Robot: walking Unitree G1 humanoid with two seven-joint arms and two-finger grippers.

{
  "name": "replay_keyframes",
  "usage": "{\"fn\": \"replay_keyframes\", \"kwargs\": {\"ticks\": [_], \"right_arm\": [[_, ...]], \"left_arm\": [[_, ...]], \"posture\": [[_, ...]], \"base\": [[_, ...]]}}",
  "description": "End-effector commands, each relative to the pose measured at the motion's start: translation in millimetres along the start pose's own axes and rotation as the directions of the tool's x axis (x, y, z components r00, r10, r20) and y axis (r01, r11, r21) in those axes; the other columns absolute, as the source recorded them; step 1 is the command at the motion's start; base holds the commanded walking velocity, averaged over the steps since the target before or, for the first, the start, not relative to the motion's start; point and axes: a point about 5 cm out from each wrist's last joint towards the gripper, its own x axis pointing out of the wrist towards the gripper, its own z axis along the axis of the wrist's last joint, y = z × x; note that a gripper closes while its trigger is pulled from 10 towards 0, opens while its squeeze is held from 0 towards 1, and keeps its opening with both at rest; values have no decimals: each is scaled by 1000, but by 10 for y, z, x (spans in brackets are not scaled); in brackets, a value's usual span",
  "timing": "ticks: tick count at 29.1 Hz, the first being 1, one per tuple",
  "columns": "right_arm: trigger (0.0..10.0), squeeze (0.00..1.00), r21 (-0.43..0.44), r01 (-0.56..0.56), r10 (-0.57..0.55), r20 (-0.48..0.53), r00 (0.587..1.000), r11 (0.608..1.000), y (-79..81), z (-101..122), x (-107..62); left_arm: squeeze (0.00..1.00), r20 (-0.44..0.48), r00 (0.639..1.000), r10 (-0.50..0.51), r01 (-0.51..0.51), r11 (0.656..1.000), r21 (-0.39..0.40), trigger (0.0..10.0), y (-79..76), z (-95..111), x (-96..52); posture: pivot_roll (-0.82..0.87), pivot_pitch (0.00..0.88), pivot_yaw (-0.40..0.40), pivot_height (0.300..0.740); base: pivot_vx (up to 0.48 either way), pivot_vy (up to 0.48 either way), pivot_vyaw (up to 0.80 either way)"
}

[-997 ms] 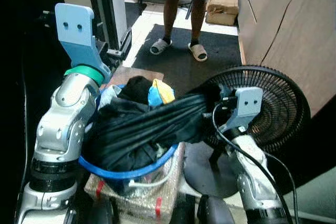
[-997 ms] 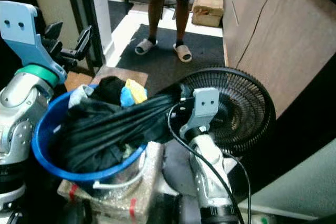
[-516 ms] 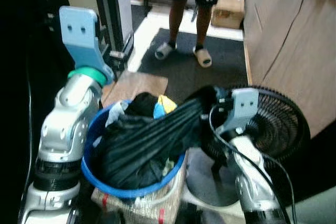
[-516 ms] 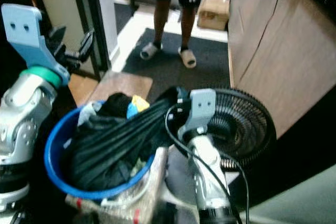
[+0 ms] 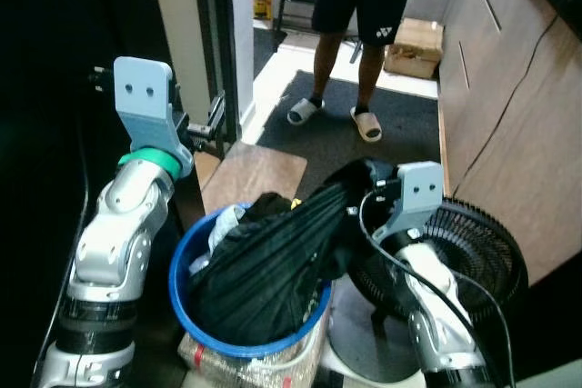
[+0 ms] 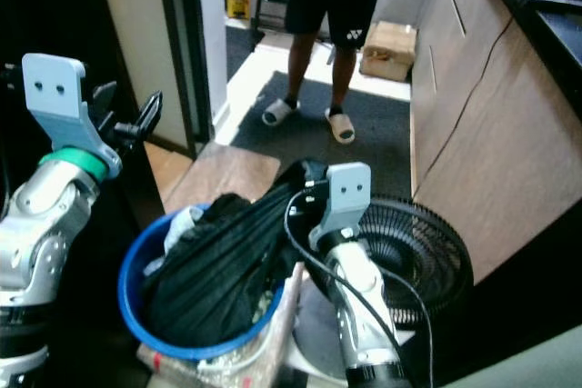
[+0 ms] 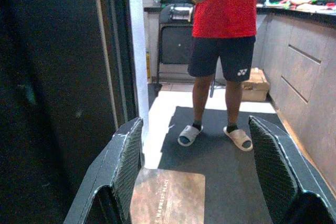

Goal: Clothes washing

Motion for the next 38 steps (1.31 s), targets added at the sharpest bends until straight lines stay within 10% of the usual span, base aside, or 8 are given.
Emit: {"fn": "replay_keyframes", "kwargs": {"ticks": [1,18,33,38], "right_arm": [[10000,0,-19,8,-8,3,1000,1000,-24,-42,-45],[10000,0,-68,44,-52,-132,990,997,-53,-498,-305],[10000,0,-160,40,-90,-318,944,986,-95,-1007,-654],[10000,0,-173,28,-79,-293,953,985,-57,-976,-604]], "left_arm": [[0,-14,1000,0,0,1000,10,10000,-5,-74,-32],[0,-203,977,-64,69,997,18,10000,-137,-740,-457],[0,-430,882,-193,225,974,24,10000,-532,-1493,-992],[0,-412,888,-202,225,974,9,10000,-563,-1448,-942]], "posture": [[107,0,-19,708],[99,0,-18,740],[100,0,-11,740],[101,0,-7,740]], "base": [[0,0,0],[0,0,0],[0,0,0],[0,0,0]]}}
